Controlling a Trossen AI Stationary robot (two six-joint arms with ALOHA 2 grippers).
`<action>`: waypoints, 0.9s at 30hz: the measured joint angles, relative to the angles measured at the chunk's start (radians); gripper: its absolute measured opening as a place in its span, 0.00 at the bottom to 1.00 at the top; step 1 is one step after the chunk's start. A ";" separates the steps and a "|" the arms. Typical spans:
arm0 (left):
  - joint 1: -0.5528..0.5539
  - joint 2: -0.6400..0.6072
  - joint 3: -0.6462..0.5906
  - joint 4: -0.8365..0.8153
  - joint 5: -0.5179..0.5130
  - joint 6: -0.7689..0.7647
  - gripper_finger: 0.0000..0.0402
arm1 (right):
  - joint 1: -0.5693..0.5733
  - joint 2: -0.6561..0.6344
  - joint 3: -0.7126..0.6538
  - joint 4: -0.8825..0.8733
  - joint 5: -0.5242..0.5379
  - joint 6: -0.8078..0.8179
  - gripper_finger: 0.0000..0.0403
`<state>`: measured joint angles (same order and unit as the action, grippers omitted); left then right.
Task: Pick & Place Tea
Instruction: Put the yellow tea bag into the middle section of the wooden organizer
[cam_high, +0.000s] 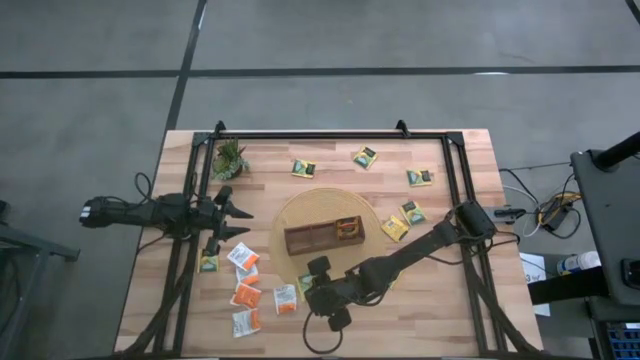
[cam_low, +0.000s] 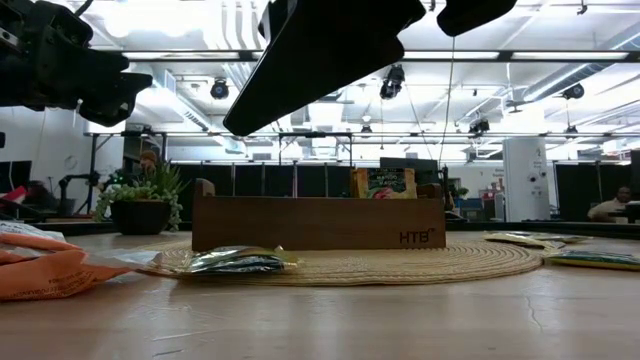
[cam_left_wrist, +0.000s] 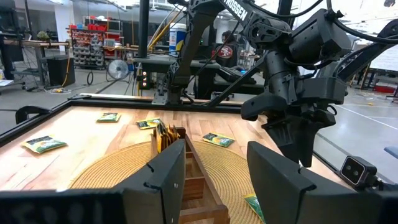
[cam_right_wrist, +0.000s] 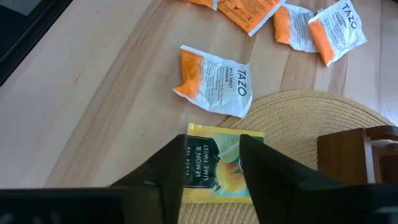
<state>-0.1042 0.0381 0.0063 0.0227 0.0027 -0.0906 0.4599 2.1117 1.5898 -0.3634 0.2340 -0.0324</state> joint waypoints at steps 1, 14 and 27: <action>0.000 0.000 0.000 0.000 0.000 0.000 0.42 | 0.000 0.000 0.000 0.000 0.000 0.000 0.39; 0.000 0.000 0.000 0.000 0.000 0.000 0.42 | -0.010 0.000 -0.036 0.025 0.000 0.018 0.45; 0.000 0.000 0.000 0.000 0.000 0.000 0.42 | -0.023 0.001 -0.144 0.204 -0.055 0.014 0.45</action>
<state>-0.1043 0.0380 0.0063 0.0227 0.0029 -0.0906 0.4367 2.1128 1.4458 -0.1594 0.1787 -0.0185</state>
